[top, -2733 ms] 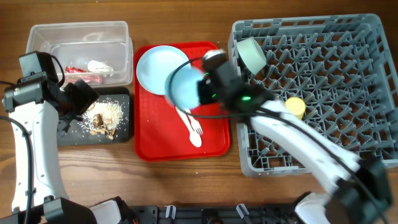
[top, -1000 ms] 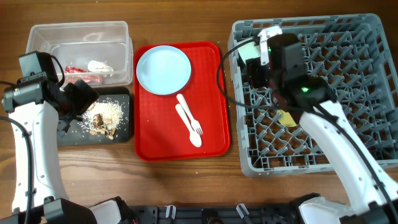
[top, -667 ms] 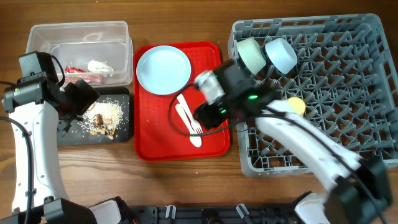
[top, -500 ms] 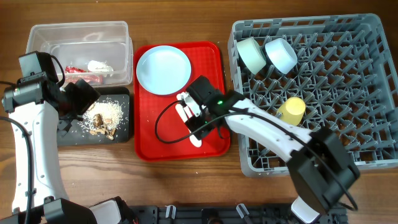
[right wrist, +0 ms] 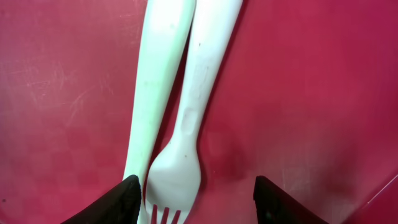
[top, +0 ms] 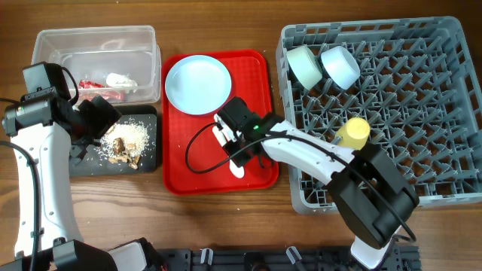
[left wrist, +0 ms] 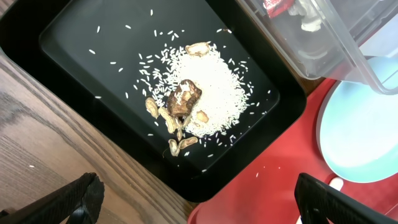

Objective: Sort waste into correct bins and load items into the dishwasher rack
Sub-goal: 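Grasp the white fork with the right gripper and lift it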

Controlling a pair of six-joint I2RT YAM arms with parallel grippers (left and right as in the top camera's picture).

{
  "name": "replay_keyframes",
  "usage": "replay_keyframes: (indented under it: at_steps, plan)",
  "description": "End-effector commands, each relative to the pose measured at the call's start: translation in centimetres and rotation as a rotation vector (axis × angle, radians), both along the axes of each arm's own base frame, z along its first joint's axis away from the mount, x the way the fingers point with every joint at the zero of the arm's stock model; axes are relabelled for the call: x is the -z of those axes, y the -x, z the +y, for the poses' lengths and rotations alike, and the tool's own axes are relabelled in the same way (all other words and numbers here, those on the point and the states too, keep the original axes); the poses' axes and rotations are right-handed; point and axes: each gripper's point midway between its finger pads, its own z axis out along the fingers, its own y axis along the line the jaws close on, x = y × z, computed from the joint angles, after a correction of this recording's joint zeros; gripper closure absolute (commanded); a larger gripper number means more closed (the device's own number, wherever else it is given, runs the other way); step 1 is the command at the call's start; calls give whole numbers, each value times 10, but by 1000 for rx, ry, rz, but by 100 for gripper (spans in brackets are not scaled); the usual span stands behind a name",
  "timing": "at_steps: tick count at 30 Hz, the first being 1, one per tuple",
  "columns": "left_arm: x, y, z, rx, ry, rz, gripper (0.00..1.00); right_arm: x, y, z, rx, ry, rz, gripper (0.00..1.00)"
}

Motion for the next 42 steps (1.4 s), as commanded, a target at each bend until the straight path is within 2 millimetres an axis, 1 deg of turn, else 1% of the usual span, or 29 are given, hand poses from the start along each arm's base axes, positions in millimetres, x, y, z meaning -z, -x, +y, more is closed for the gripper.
replay_keyframes:
  at_steps: [1, 4, 6, 8, 9, 11, 12, 14, 16, 18, 20, 21, 25, 27, 29, 31, 33, 34, 36, 38, 40, 42]
  plan:
    - [-6, 0, -1, -9, 4, -23, 0, 7, -4, -6, 20, 42, -14, 40]
    - [-6, -1, -1, -8, 4, -23, 0, 7, -9, -13, 34, 80, -45, 41]
    - [-6, -1, -1, -8, 4, -23, 0, 9, -7, -16, 34, 96, -37, 41]
    - [-6, 0, -1, -8, 4, -23, 0, 14, -7, -27, 46, 146, -47, 41]
    - [-6, -1, -1, -8, 4, -23, 0, 20, -5, -27, 38, 150, -33, 41]
    - [-6, -1, -1, -8, 4, -23, 0, 24, 12, -7, -130, 68, 44, 41]
    - [-6, 0, -1, -8, 4, -22, 0, 24, 14, -4, -163, 52, 51, 42]
    - [-6, 0, -1, -8, 4, -23, 0, 24, 14, -3, -180, 54, 48, 50]
    - [-6, 0, -1, -8, 4, -23, 0, 24, 15, -3, -179, 54, 48, 50]
    - [-6, 0, -1, -8, 4, -22, 0, 24, 15, -4, -174, 54, 50, 57]
    - [-6, 0, -1, -8, 4, -22, 0, 24, 14, -5, -138, 55, 54, 59]
    - [-6, 0, -1, -8, 4, -22, 0, 24, 13, -6, -110, 59, 55, 62]
    - [-6, 0, -1, -8, 5, -20, 0, 25, 6, -15, -2, 93, 32, 69]
    - [-6, 1, -1, -8, 6, -17, 0, 25, 6, -16, 1, 95, 32, 75]
    - [-5, 1, -1, -8, 6, -16, 0, 25, 6, -16, 1, 95, 32, 77]
    - [-5, 1, -2, -8, 7, -16, 0, 24, 6, -16, 1, 94, 32, 77]
    - [-5, 1, -1, -8, 6, -16, 0, 21, 5, -15, 37, 81, 32, 78]
    - [-5, 1, -1, -8, 6, -16, 0, 11, 3, -13, 76, 59, 23, 78]
    - [-5, 1, -1, -8, 6, -16, 0, -9, -2, -10, 84, 24, -8, 78]
    - [-5, 1, -2, -8, 7, -16, 0, -43, -9, -13, 109, -32, -61, 78]
    - [-5, 1, -1, -8, 6, -16, 0, -83, -19, -31, 174, -87, -115, 78]
    - [-5, 1, -1, -8, 6, -16, 0, -110, -25, -52, 232, -119, -148, 78]
